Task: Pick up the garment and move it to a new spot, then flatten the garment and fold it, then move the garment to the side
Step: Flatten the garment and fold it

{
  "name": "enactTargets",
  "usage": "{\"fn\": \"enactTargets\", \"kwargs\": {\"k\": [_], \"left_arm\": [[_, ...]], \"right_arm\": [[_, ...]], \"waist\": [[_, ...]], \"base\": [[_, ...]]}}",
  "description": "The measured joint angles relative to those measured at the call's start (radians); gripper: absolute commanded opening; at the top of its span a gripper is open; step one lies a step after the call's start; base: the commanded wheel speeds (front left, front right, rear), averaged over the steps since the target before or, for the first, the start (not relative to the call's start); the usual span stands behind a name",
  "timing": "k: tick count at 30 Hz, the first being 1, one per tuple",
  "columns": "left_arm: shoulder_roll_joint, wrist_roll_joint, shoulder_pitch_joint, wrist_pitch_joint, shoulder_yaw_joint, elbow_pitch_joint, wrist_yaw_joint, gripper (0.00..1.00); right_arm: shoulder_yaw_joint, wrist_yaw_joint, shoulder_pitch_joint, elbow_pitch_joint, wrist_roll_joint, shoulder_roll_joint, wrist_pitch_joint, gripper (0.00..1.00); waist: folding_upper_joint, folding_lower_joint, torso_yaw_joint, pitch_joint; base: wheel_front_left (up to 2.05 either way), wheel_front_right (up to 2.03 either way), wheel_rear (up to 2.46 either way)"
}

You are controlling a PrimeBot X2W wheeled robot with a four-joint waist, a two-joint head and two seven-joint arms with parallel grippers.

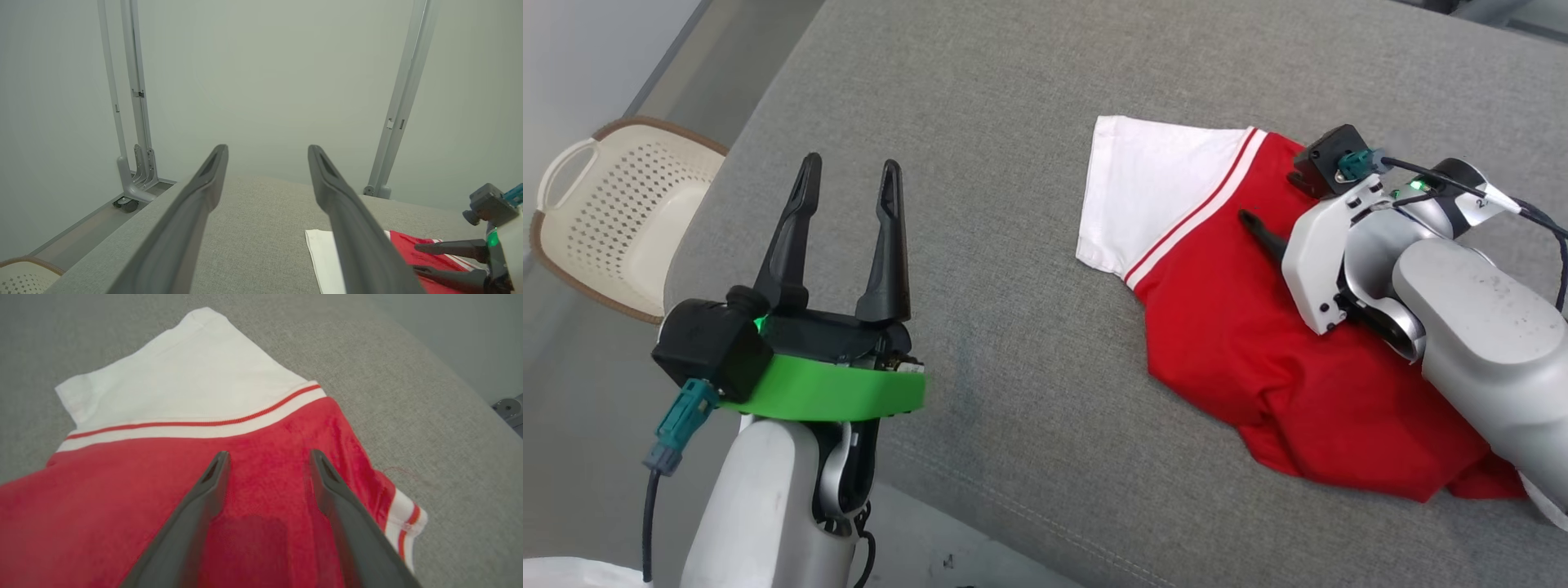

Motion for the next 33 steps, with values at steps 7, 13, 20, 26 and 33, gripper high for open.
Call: {"fn": "enactTargets", "kwargs": {"k": [7,13,20,26,33], "left_arm": [[-0.012,0.010,0.004,0.000,0.021,-0.026,-0.015,1.00],[-0.014,-0.001,0.004,0.000,0.002,-0.024,-0.014,1.00],[-0.014,0.002,-0.004,0.000,-0.013,0.007,-0.019,1.00],[-0.015,0.035,-0.013,0.000,0.005,0.018,-0.024,1.00],[-0.015,0.067,-0.017,0.000,0.029,0.027,-0.033,1.00]], "right_arm": [[0.158,0.001,-0.115,0.140,0.123,-0.006,0.022,1.00],[0.230,0.001,-0.169,0.198,0.217,0.001,0.015,0.00],[0.240,0.001,-0.206,0.229,0.229,0.008,-0.163,0.00],[0.206,0.001,-0.349,0.244,0.161,0.100,-0.364,0.00],[0.080,0.001,-0.515,0.202,0.059,0.231,-0.438,0.00]], "waist": [[0.0000,0.0000,0.040,0.055],[0.0000,0.0000,0.047,0.067],[0.0000,0.0000,0.032,0.054],[0.0000,0.0000,-0.043,0.040],[0.0000,0.0000,-0.130,0.022]], "base": [[0.00,0.00,0.00],[0.00,0.00,0.00],[0.00,0.00,0.00],[0.00,0.00,0.00],[0.00,0.00,0.00]]}}
